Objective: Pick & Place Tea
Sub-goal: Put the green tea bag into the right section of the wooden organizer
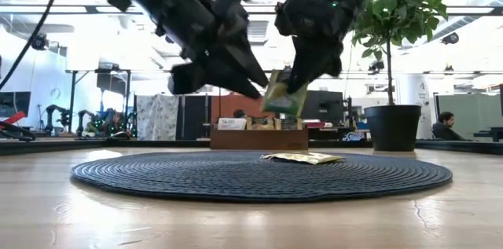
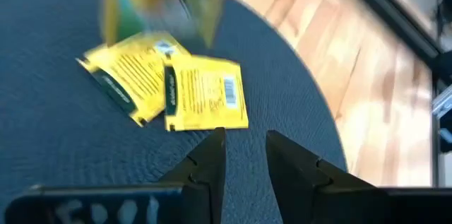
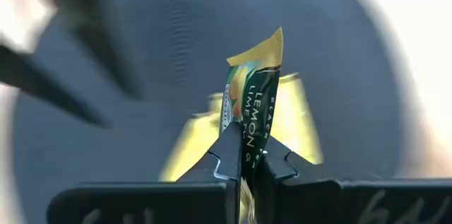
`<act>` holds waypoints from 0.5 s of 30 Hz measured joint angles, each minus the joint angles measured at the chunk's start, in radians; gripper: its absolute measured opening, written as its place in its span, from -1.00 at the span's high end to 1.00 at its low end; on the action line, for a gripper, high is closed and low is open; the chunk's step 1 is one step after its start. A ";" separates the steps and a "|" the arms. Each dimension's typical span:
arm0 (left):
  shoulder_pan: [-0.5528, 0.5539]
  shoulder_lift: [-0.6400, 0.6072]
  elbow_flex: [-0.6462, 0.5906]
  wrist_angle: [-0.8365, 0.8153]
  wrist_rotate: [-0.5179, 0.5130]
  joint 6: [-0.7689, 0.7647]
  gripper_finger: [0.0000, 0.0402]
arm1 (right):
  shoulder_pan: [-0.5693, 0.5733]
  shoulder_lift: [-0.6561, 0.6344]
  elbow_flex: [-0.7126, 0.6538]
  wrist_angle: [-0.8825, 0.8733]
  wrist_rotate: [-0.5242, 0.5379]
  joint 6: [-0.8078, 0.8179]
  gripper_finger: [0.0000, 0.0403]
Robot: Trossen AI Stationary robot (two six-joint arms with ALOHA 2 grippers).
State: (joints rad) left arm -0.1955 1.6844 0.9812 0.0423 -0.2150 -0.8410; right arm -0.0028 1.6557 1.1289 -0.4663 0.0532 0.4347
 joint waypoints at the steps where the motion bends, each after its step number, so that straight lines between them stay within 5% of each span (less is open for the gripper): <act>1: 0.000 -0.023 -0.013 -0.001 -0.012 -0.001 0.51 | -0.033 -0.003 0.031 -0.059 0.023 -0.065 0.95; 9: 0.001 -0.160 -0.147 0.030 -0.085 -0.052 0.51 | -0.407 0.057 0.247 -0.228 0.018 -0.450 0.96; 15: 0.002 -0.169 -0.222 0.135 -0.097 -0.090 0.51 | -0.530 0.183 0.370 -0.242 -0.041 -0.638 0.96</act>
State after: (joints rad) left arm -0.1936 1.5153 0.7594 0.1777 -0.3121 -0.9307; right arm -0.5331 1.8390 1.4994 -0.7086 0.0126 -0.2033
